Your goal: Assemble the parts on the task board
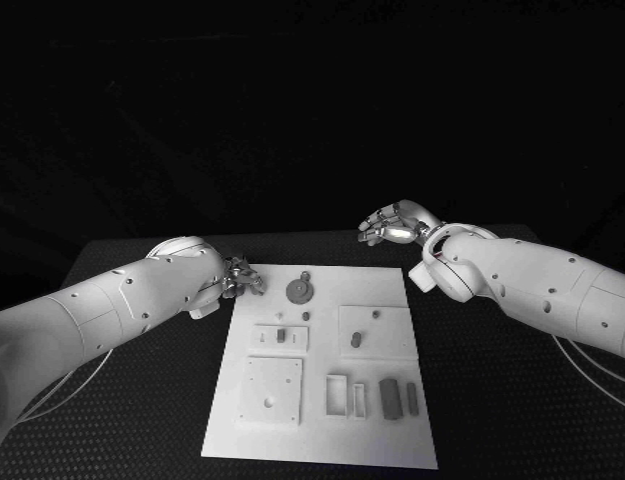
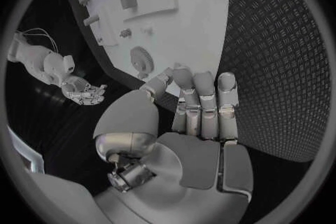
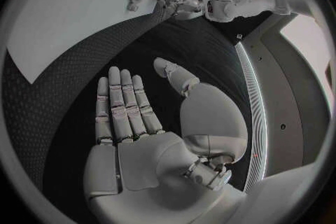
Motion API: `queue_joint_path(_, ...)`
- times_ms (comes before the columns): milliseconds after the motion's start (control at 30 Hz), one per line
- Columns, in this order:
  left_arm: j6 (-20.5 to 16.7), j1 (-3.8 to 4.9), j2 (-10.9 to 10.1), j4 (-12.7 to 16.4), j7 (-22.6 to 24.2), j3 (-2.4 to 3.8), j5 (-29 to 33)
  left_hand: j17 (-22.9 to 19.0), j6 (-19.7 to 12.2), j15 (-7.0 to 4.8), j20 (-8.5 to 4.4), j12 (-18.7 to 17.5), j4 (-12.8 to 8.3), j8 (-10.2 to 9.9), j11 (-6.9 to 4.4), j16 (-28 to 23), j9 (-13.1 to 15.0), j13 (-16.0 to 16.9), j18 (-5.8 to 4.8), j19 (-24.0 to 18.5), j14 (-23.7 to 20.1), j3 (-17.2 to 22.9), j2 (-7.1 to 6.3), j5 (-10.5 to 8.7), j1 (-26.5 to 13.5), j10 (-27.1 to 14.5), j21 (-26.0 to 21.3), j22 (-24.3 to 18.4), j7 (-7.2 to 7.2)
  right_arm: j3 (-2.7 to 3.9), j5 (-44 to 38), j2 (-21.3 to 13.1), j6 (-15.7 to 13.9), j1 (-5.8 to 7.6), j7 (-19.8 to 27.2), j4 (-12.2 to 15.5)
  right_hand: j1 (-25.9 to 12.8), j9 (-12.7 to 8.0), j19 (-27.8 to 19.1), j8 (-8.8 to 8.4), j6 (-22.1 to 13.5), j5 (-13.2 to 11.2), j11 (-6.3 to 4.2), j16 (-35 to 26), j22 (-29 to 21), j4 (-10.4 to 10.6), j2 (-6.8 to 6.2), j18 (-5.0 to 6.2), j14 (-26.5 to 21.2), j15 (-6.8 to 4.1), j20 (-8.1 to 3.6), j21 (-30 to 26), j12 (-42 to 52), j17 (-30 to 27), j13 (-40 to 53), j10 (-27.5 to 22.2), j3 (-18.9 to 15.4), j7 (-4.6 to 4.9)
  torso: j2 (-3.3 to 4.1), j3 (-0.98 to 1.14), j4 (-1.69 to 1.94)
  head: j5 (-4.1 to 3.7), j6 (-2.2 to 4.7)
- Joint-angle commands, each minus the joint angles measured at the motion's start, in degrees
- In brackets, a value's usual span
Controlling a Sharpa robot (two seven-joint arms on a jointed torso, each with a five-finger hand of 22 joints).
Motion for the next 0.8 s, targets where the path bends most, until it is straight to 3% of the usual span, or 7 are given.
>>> queue_joint_path(33,-0.4,0.01,-0.26,0.51,0.81,0.07,2.08,0.04,0.86,-0.26,-7.59,0.02,-0.84,0.45,-0.21,0.33,0.09,0.04,-0.54,0.27,0.38,-0.02,1.47,0.73,0.3,0.23,0.09,1.03,-0.13,0.03,0.0,-0.04,0.62,0.0,0.5,0.04,0.04,-0.09,-0.36,0.14,-0.26,0.24,-0.06,-0.18,0.1,0.05,0.16,-1.0,0.07,0.35,0.01,-0.24,-0.19,-0.07,-0.05,0.38,-0.34,0.14,-0.02,0.02,0.03,0.05,-0.08)
queue_joint_path(400,-0.45,0.35,-3.08,3.94,0.21,0.32,7.26,0.01,1.72,-0.51,-7.74,0.13,-1.75,0.54,-0.49,0.58,-0.32,0.17,-0.52,0.69,0.84,-0.02,2.55,1.29,-0.65,0.64,0.28,1.02,-0.42,0.02,0.08,-0.35,0.62,0.01,0.42,-0.14,0.0,-0.1,-0.36,0.14,-0.26,0.25,-0.06,-0.2,0.1,0.05,0.15,-1.01,0.07,0.34,0.01,-0.25,-0.21,-0.07,-0.05,0.38,-0.35,0.14,-0.1,0.04,0.1,-0.01,0.02)
queue_joint_path(800,-3.1,1.46,-9.47,13.88,-0.44,0.26,8.46,-0.01,2.85,-0.84,-7.86,0.35,-2.2,0.81,-0.85,0.76,-0.65,0.46,-0.54,0.88,0.89,0.02,2.57,1.83,-1.93,0.53,0.34,1.0,-0.79,0.02,0.26,-0.21,0.7,0.05,0.41,-1.05,-0.02,-0.12,-0.37,0.15,-0.26,0.26,-0.07,-0.21,0.11,0.04,0.13,-1.01,0.06,0.33,0.01,-0.26,-0.23,-0.08,-0.05,0.39,-0.35,0.14,-0.33,-0.05,0.38,0.07,0.03)
